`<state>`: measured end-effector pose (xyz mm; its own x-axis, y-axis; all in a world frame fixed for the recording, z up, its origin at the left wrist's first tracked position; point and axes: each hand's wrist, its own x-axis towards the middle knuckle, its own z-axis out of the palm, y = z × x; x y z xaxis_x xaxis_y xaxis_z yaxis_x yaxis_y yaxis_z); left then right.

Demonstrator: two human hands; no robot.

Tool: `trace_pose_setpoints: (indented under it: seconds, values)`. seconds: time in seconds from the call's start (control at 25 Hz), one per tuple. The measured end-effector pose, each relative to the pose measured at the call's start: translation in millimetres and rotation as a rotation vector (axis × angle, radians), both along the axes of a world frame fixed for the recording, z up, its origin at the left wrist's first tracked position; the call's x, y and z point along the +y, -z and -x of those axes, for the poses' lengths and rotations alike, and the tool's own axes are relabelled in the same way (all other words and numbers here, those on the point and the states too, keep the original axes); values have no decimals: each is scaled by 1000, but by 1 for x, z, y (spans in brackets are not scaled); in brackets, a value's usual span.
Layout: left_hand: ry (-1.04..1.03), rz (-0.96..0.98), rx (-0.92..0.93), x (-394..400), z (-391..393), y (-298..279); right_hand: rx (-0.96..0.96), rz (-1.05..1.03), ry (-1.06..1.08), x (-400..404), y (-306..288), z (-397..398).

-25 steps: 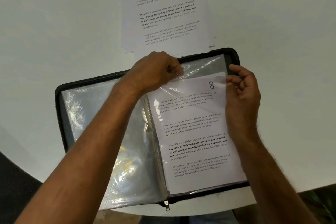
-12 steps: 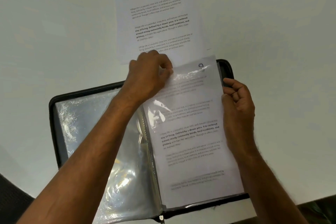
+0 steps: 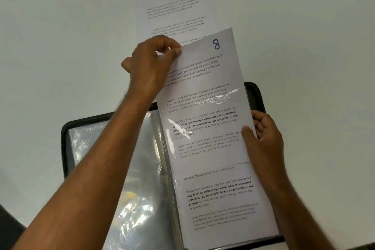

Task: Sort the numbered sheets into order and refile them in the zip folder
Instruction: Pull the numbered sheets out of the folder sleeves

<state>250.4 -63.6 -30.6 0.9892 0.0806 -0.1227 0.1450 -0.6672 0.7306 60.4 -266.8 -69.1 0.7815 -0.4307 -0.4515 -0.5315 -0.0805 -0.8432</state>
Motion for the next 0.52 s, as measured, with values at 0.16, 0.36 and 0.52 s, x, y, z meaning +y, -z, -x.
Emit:
trace_pose_setpoints:
  seconds: [0.16, 0.36, 0.52]
  values:
    - [-34, 31, 54, 23, 7, 2, 19, 28, 3, 2, 4, 0]
    - [-204, 339, 208, 49, 48, 17, 18, 32, 2, 3, 6, 2]
    - [-116, 143, 236, 56, 85, 40, 15, 31, 2, 4, 5, 2]
